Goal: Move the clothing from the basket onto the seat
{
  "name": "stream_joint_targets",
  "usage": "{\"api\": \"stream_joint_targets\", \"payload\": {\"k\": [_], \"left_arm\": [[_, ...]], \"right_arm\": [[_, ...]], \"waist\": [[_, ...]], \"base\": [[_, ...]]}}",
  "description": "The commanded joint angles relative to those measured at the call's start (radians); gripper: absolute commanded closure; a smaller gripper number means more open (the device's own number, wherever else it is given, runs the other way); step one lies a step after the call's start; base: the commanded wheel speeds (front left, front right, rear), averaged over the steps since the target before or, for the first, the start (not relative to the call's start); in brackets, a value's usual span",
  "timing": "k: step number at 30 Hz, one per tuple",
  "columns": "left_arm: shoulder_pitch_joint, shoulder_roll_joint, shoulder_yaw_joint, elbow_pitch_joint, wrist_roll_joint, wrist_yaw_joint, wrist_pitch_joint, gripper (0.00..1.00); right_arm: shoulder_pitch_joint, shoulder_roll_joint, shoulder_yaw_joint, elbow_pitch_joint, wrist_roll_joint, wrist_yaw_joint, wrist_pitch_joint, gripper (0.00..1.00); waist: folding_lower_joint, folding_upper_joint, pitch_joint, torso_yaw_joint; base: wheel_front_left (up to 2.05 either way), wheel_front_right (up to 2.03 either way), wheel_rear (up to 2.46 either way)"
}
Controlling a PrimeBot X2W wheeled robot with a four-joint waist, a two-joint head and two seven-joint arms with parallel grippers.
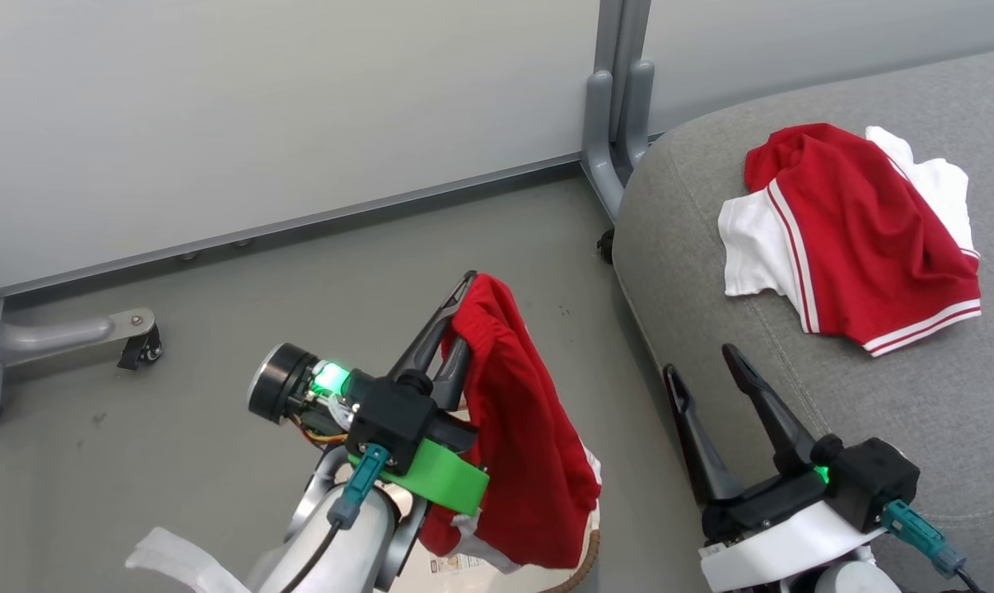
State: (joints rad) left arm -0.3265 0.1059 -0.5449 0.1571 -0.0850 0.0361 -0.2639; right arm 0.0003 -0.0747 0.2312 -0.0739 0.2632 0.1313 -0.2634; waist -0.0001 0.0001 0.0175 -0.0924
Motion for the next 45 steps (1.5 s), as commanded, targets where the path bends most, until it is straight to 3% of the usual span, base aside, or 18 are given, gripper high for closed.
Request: {"api": "stream_joint_targets", "payload": {"k": [1,13,18,29,30,31,32,45], "left_arm": [[0.012,-0.006,-0.004,-0.007,-0.003,-0.008,-0.001,1.00],[-0.030,-0.050,-0.096,-0.066,-0.074,-0.070,-0.001,1.00],[-0.051,-0.054,-0.143,-0.099,-0.111,-0.071,-0.001,1.00],[-0.100,-0.055,-0.219,-0.141,-0.160,-0.036,-0.001,1.00],[-0.101,-0.056,-0.221,-0.140,-0.161,-0.034,-0.001,1.00],[-0.100,-0.055,-0.224,-0.132,-0.163,-0.031,-0.001,1.00],[-0.100,-0.055,-0.226,-0.125,-0.163,-0.029,0.000,1.00],[-0.082,-0.027,-0.197,-0.003,-0.144,0.001,-0.001,1.00]], "right_arm": [[0.010,-0.003,0.011,0.004,0.011,-0.001,-0.002,0.00],[-0.037,-0.101,0.252,0.091,0.078,-0.001,-0.002,0.00],[-0.066,-0.133,0.303,0.159,0.035,-0.001,-0.002,0.00],[-0.089,-0.124,0.330,0.326,0.041,-0.001,-0.002,0.00],[-0.094,-0.122,0.336,0.338,0.043,-0.001,-0.002,0.17],[-0.099,-0.118,0.336,0.346,0.050,-0.001,-0.002,0.67],[-0.100,-0.114,0.336,0.352,0.056,-0.001,-0.002,1.00],[-0.089,-0.109,0.281,0.303,0.080,-0.001,-0.002,1.00]], "waist": [[0.0001,-0.0001,-0.006,0.007],[0.0001,-0.0001,-0.007,0.038],[0.0001,-0.0001,-0.004,0.045],[0.0001,-0.0001,0.004,0.054],[0.0001,-0.0001,0.005,0.055],[0.0001,-0.0001,0.006,0.056],[0.0001,-0.0001,0.006,0.056],[0.0001,-0.0001,0.032,0.051]], "base": [[0.00,0.00,0.00],[0.00,0.00,0.00],[0.00,0.00,0.00],[0.00,0.00,0.00],[0.00,0.00,0.00],[0.00,0.00,0.00],[0.00,0.00,0.00],[0.00,0.00,0.00]]}}
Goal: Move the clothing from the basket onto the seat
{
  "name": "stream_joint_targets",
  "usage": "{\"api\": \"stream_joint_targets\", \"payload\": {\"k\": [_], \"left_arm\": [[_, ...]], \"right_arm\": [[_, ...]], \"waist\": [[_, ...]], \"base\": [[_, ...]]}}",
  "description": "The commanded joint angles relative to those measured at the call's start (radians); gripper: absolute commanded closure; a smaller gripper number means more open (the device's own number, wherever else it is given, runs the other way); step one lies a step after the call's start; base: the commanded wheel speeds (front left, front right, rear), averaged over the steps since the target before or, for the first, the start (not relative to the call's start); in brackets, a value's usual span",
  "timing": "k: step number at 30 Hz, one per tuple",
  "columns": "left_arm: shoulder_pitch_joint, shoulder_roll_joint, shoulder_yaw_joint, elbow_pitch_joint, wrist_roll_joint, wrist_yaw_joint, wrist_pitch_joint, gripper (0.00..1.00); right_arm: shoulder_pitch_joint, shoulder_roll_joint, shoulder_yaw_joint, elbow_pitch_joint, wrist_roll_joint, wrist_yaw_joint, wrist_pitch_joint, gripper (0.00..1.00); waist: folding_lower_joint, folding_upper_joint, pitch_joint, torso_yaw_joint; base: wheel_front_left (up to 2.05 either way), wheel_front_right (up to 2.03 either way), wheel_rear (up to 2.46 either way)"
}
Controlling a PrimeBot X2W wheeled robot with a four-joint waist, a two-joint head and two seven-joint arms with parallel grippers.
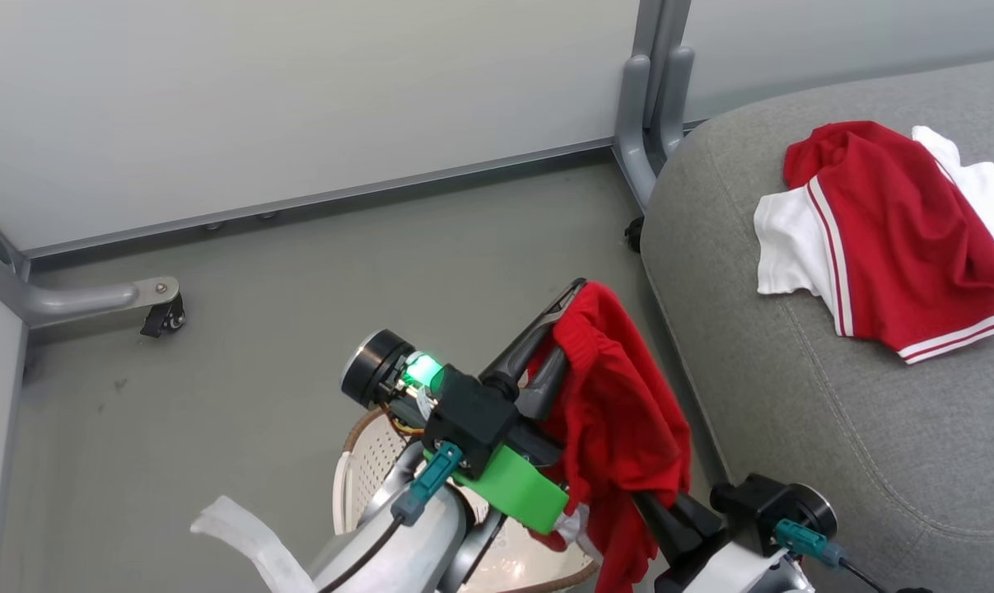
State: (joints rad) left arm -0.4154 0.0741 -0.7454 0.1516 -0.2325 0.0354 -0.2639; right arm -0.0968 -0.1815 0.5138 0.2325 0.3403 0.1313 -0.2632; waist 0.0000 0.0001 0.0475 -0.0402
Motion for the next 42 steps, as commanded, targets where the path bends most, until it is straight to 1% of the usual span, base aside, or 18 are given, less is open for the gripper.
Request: {"api": "stream_joint_targets", "payload": {"k": [1,3,4,5,16,29,37,42], "left_arm": [[0.010,0.005,0.007,0.005,0.003,0.003,-0.001,1.00],[0.015,0.007,0.016,0.010,0.006,0.008,-0.001,1.00],[0.019,0.008,0.021,0.012,0.008,0.008,-0.001,0.73],[0.022,0.011,0.024,0.016,0.011,0.011,-0.001,0.00],[0.046,0.038,0.055,0.080,0.016,0.018,-0.001,0.00],[0.098,0.071,0.081,0.153,0.007,0.009,-0.001,0.00],[0.150,0.083,0.107,0.137,0.017,0.004,-0.001,0.00],[0.179,0.084,0.120,0.119,0.029,0.000,-0.001,0.00]], "right_arm": [[0.010,-0.003,-0.004,-0.008,0.003,-0.001,-0.002,1.00],[0.011,-0.003,-0.010,-0.020,0.004,-0.001,-0.002,1.00],[0.013,-0.003,-0.014,-0.026,0.005,-0.001,-0.002,1.00],[0.015,-0.002,-0.016,-0.030,0.007,-0.001,-0.002,1.00],[0.023,0.006,-0.035,-0.078,0.028,-0.001,-0.002,1.00],[-0.013,0.032,-0.082,-0.230,0.080,-0.001,-0.002,1.00],[-0.045,0.057,-0.137,-0.328,0.101,-0.001,-0.002,1.00],[-0.049,0.075,-0.178,-0.353,0.121,-0.001,-0.002,1.00]], "waist": [[0.0000,-0.0001,0.003,-0.002],[0.0000,-0.0001,0.005,-0.005],[0.0000,-0.0001,0.006,-0.006],[0.0000,-0.0001,0.007,-0.007],[0.0000,-0.0001,0.009,-0.013],[0.0000,-0.0001,0.031,-0.037],[0.0000,-0.0001,0.054,-0.069],[0.0000,-0.0001,0.066,-0.098]], "base": [[0.00,0.00,0.00],[0.00,0.00,0.00],[0.00,0.00,0.00],[0.00,0.00,0.00],[0.00,0.00,0.00],[0.00,0.00,0.00],[0.00,0.00,0.00],[0.00,0.00,0.00]]}}
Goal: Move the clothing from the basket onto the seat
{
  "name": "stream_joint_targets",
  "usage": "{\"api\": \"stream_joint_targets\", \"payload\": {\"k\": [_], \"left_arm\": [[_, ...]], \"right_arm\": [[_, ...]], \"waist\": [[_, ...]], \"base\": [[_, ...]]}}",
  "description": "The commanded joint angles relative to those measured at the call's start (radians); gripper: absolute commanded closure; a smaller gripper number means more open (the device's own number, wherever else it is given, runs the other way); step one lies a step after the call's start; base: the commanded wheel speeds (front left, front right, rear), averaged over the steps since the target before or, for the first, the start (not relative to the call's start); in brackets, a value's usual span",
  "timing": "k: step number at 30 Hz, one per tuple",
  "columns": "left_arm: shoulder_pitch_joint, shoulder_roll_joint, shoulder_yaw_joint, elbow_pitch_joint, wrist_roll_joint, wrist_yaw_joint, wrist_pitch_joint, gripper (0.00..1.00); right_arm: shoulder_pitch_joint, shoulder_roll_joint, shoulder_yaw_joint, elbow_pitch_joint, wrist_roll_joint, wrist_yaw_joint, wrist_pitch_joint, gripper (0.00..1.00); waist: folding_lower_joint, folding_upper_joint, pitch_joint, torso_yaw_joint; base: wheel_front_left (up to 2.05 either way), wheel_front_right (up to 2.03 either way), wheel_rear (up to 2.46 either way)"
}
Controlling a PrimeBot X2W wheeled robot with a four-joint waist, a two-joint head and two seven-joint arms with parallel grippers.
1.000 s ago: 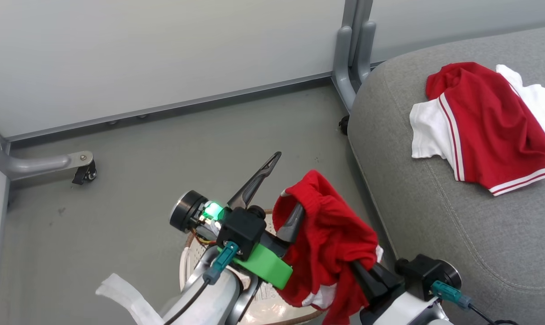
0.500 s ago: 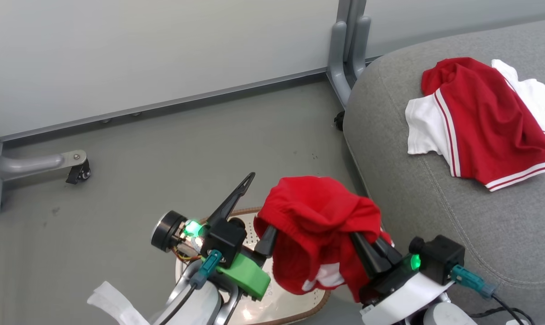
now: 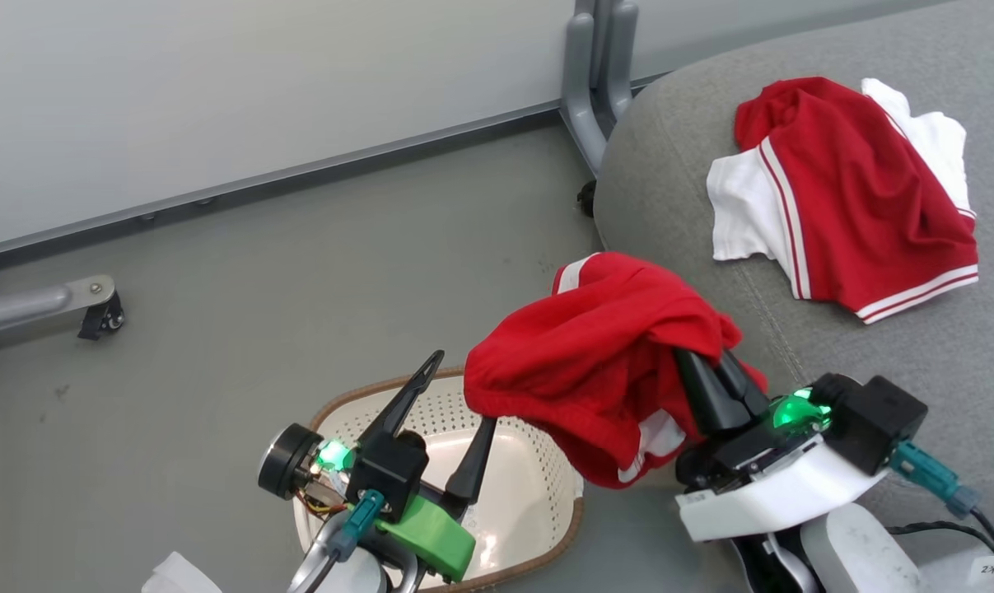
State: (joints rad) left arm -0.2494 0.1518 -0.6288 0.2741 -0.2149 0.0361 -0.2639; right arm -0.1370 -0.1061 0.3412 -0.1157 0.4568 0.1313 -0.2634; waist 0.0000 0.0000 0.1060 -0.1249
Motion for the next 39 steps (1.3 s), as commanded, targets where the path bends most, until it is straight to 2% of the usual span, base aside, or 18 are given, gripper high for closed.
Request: {"api": "stream_joint_targets", "payload": {"k": [1,10,18,28,39], "left_arm": [[0.018,0.006,0.006,-0.007,0.015,-0.003,-0.001,0.00],[0.046,0.019,0.024,-0.042,0.036,-0.013,-0.001,0.00],[0.039,0.033,0.028,-0.057,0.051,-0.038,-0.001,0.00],[-0.011,0.045,-0.002,-0.034,0.075,-0.074,0.001,0.00],[-0.132,0.030,-0.083,0.004,0.079,-0.140,0.017,0.00]], "right_arm": [[-0.011,0.005,-0.017,-0.009,0.013,-0.001,-0.002,1.00],[-0.002,0.018,-0.107,-0.048,0.016,-0.001,-0.002,1.00],[0.033,0.018,-0.189,-0.080,0.002,-0.001,-0.002,1.00],[0.073,0.043,-0.231,-0.094,0.003,-0.001,-0.002,1.00],[0.109,0.056,-0.326,-0.139,0.027,-0.001,-0.002,1.00]], "waist": [[0.0000,0.0000,0.010,-0.022],[0.0000,0.0000,0.034,-0.120],[0.0000,0.0000,0.073,-0.252],[0.0000,0.0000,0.137,-0.423],[0.0000,0.0000,0.240,-0.437]], "base": [[0.00,0.00,0.00],[0.00,0.00,0.00],[0.00,0.00,0.00],[0.00,0.00,0.00],[0.00,0.00,0.00]]}}
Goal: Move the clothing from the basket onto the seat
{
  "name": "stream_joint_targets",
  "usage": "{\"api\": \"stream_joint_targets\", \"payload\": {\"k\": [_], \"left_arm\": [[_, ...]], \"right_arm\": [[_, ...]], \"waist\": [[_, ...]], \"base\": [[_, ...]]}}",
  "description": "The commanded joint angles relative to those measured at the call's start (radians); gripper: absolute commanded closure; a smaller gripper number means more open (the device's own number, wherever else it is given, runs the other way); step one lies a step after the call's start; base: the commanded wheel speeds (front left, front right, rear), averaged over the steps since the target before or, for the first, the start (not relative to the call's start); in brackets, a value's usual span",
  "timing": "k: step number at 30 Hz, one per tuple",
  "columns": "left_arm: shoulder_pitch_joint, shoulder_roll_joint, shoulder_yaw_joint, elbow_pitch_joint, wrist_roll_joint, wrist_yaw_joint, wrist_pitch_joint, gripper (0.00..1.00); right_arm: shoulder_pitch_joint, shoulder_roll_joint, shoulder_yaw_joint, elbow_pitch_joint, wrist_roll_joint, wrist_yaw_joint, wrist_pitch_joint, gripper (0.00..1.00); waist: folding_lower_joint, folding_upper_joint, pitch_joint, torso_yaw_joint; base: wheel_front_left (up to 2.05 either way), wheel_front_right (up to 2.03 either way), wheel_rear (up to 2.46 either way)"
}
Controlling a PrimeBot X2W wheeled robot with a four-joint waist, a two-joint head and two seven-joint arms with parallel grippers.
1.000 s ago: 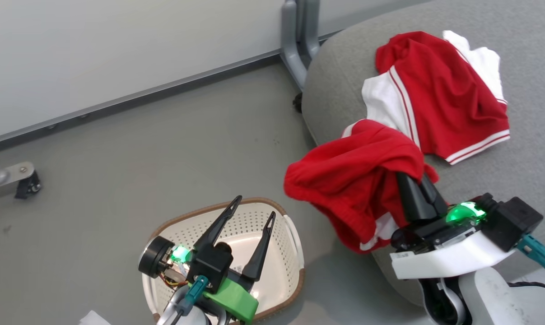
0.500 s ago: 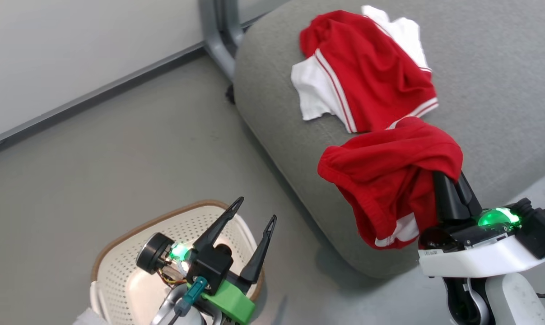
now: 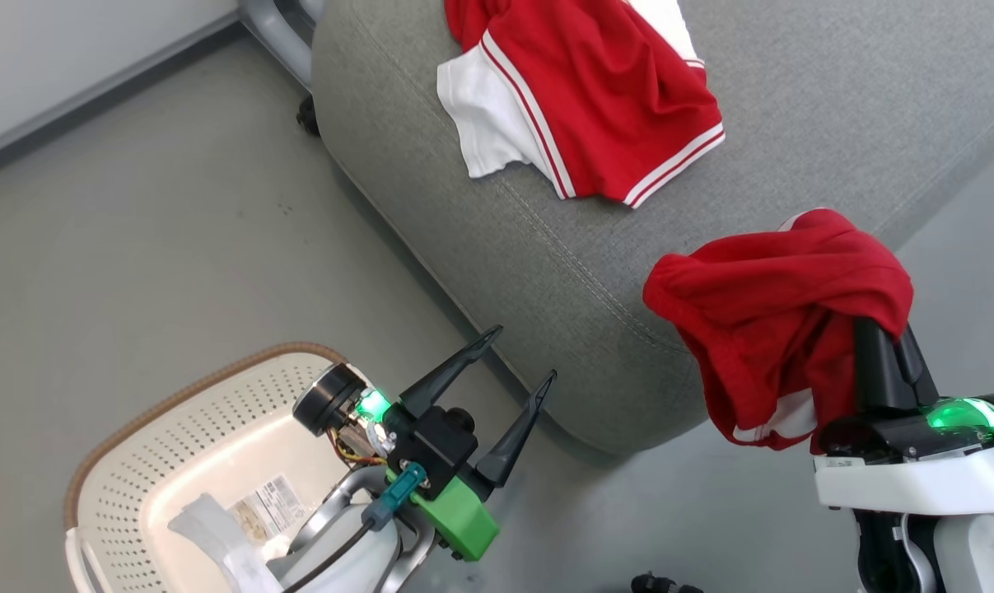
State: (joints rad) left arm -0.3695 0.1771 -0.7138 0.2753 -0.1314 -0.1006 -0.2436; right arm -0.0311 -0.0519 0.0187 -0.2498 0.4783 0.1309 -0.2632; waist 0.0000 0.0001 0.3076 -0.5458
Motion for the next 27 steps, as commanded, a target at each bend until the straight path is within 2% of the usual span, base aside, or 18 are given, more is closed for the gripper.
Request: {"api": "stream_joint_targets", "payload": {"k": [1,4,9,12,18,22,27], "left_arm": [[-0.018,0.003,-0.002,0.004,-0.010,-0.005,-0.005,0.00],[-0.034,0.006,-0.001,-0.005,-0.018,-0.008,-0.007,0.00],[-0.046,0.034,0.012,-0.044,-0.004,0.012,-0.003,0.00],[-0.065,0.038,0.006,-0.073,0.005,0.012,0.011,0.00],[-0.126,0.061,-0.009,-0.124,0.035,0.003,0.042,0.00],[-0.150,0.085,-0.001,-0.153,0.047,0.007,0.056,0.00],[-0.174,0.098,-0.006,-0.181,0.054,0.004,0.065,0.00]], "right_arm": [[0.000,0.002,-0.011,-0.002,0.009,0.000,-0.002,1.00],[-0.038,0.001,-0.032,0.001,0.016,0.000,-0.002,1.00],[-0.176,0.002,-0.090,-0.005,0.074,0.000,-0.002,1.00],[-0.278,-0.004,-0.148,0.005,0.074,0.000,-0.002,1.00],[-0.531,-0.103,-0.259,0.090,0.088,0.000,-0.002,1.00],[-0.679,-0.176,-0.281,0.185,0.078,0.000,-0.002,1.00],[-0.800,-0.213,-0.301,0.326,0.093,0.000,-0.002,1.00]], "waist": [[0.0000,-0.0001,0.048,-0.016],[0.0000,-0.0001,0.080,-0.014],[0.0000,-0.0001,0.157,-0.006],[0.0000,-0.0001,0.209,0.036],[0.0000,-0.0001,0.336,0.139],[0.0000,-0.0001,0.404,0.183],[0.0000,-0.0001,0.464,0.219]], "base": [[0.00,0.00,0.00],[0.00,0.00,0.00],[0.00,0.00,0.00],[0.00,0.00,0.00],[0.00,0.00,0.00],[0.00,0.00,0.00],[0.00,0.00,0.00]]}}
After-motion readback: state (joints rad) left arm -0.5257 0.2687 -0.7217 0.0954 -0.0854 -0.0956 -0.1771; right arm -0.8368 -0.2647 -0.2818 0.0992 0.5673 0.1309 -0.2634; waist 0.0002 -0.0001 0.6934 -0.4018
